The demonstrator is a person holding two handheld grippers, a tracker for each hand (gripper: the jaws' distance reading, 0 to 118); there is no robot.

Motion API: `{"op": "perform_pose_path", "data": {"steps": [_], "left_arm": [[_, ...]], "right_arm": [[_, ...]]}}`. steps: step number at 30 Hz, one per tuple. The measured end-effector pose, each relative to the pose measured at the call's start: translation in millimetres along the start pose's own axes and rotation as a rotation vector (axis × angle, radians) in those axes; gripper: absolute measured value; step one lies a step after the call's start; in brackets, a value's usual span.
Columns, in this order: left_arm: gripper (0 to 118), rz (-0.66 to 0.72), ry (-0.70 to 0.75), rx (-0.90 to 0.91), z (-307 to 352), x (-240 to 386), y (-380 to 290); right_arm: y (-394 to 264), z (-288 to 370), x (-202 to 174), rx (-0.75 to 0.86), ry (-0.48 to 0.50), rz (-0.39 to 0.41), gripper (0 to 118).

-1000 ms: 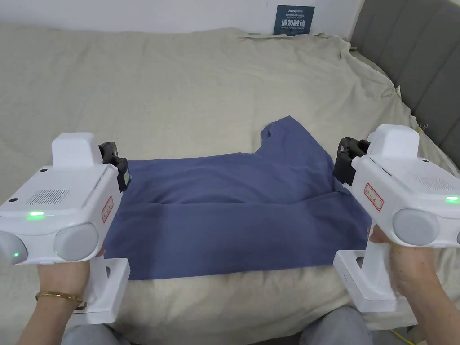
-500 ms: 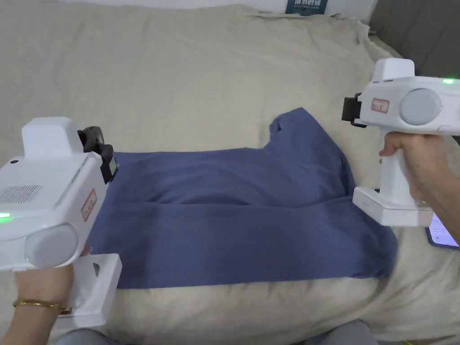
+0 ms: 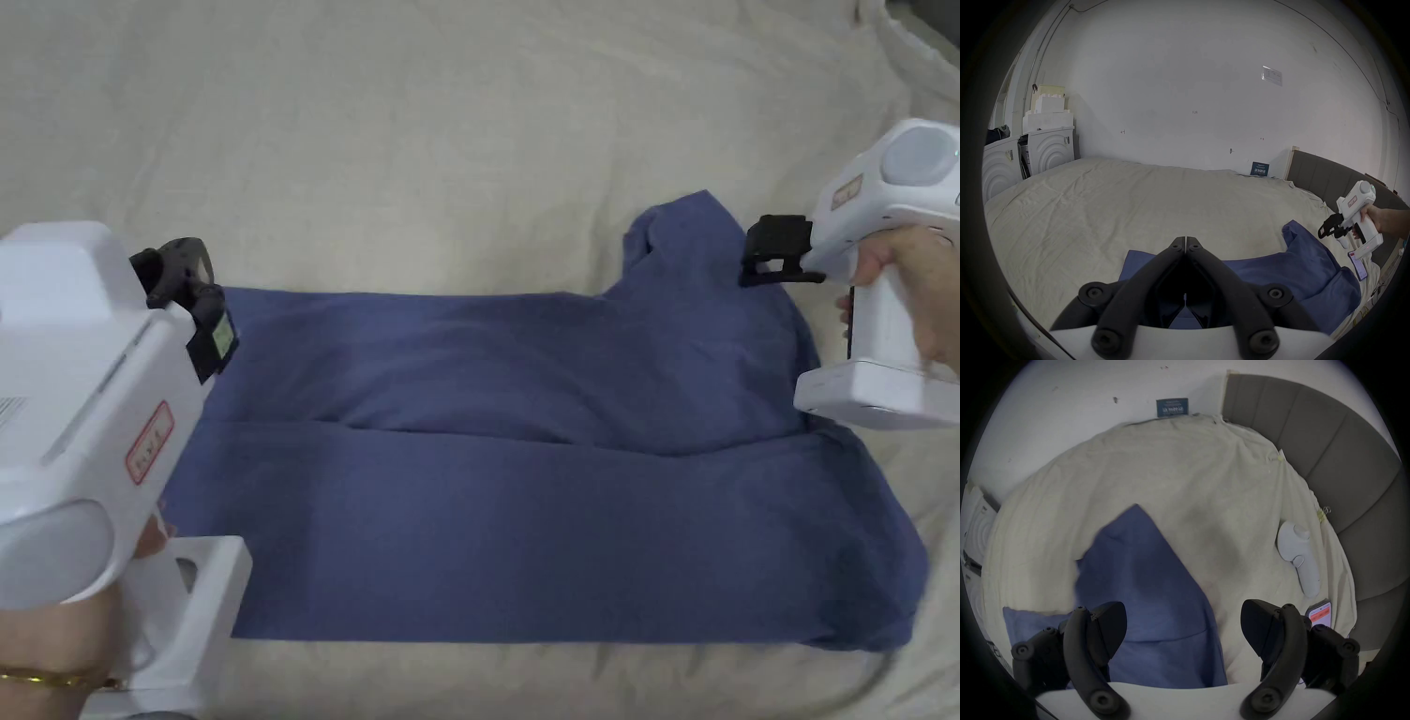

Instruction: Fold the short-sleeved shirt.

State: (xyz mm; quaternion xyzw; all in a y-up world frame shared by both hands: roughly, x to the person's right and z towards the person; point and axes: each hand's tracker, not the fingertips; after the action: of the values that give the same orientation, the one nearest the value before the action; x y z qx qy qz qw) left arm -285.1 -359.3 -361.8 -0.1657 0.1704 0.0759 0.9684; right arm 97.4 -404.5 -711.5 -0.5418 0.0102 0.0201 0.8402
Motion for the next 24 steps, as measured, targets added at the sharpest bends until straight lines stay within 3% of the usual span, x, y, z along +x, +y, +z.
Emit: {"op": "perform_pose_path", "data": {"steps": [5,6,8,9,11,12,13,16,17,19,21,22,24], "left_arm": [[0,0.000,0.007,-0.023,-15,-2,-4],[0,0.000,0.010,-0.027,-18,-2,-5],[0,0.007,0.016,-0.037,-22,-4,-7],[0,0.014,0.019,-0.045,-23,-5,-7],[0,0.018,0.023,-0.048,-25,-6,-8],[0,0.017,0.027,-0.053,-26,-6,-9],[0,0.018,0.029,-0.056,-27,-7,-9],[3,0.064,0.024,-0.100,-35,-16,-4],[11,0.082,0.019,-0.111,-38,-20,0],[39,0.094,0.024,-0.166,-50,-29,11],[80,0.033,0.067,-0.271,-69,-35,24],[95,0.019,0.079,-0.293,-78,-38,29],[115,0.027,0.084,-0.339,-97,-50,41]], "right_arm": [[-4,-29,7,-0.041,-0.007,-0.038,97],[-4,-31,7,-0.038,-0.007,-0.043,92],[-4,-34,5,-0.035,0.001,-0.039,73],[-4,-35,2,-0.028,0.000,-0.022,55],[-4,-36,0,-0.029,0.001,0.009,32],[-3,-35,-3,-0.026,-0.002,0.017,12],[-3,-33,-4,-0.021,-0.007,0.012,4],[-4,-28,-2,-0.015,-0.009,0.002,3],[-4,-26,-1,-0.008,-0.005,0.004,2],[-6,-20,1,0.009,0.005,0.004,2],[-7,-13,1,0.024,0.013,0.004,2],[-7,-11,1,0.030,0.014,0.004,2],[-9,-4,2,0.043,0.017,0.007,2]]}}
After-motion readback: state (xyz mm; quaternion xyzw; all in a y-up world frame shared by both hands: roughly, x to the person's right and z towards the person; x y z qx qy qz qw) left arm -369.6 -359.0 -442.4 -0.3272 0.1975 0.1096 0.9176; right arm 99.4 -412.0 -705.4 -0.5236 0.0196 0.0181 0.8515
